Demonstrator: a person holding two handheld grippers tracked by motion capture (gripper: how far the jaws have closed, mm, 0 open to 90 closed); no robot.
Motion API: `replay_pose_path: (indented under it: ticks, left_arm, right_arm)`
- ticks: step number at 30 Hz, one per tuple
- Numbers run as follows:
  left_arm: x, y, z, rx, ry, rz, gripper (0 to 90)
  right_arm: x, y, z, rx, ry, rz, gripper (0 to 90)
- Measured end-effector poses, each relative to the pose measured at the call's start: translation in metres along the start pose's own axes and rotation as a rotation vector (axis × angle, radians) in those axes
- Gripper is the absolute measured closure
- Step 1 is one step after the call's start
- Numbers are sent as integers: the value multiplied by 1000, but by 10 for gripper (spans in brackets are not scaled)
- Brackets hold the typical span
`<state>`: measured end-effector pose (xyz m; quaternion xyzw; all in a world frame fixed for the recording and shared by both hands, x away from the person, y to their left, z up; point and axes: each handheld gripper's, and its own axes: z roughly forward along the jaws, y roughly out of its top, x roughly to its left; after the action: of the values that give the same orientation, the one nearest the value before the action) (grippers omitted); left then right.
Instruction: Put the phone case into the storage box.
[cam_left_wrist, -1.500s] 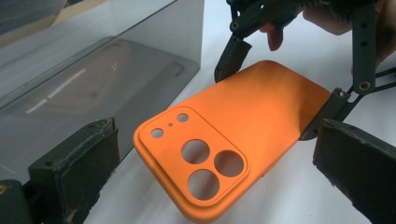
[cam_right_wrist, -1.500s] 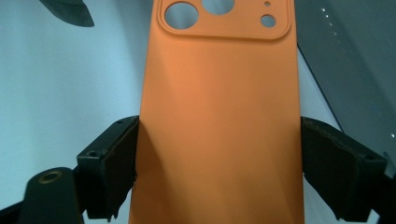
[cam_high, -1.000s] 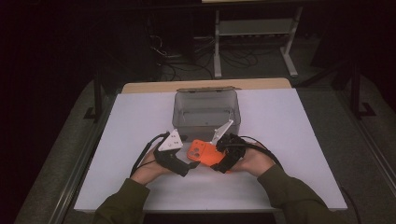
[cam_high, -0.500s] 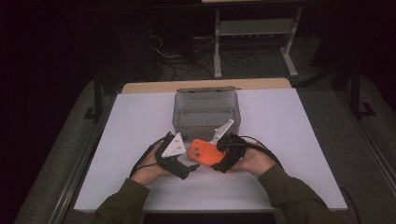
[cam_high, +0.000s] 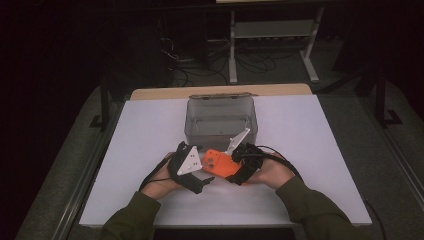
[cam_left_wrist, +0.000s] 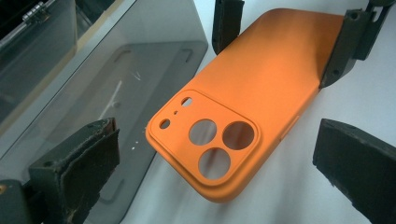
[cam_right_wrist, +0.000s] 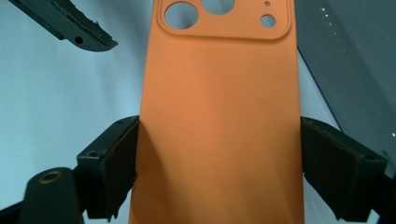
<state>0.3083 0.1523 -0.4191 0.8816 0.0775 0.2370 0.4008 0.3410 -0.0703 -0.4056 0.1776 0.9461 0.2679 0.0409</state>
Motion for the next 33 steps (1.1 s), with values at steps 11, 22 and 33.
replay_pose_path:
  ticks: [11, 22, 33]
  left_arm:
    - [-6, 0, 2, 31, 43, 93, 0]
    - [-14, 1, 6, 75, 86, 212, 0]
    - [-23, 3, 9, 104, 149, 337, 0]
  right_arm:
    - [0, 0, 0, -3, 0, 7, 156]
    - [0, 0, 0, 0, 0, 8, 156]
    - [0, 0, 0, -2, -1, 8, 156]
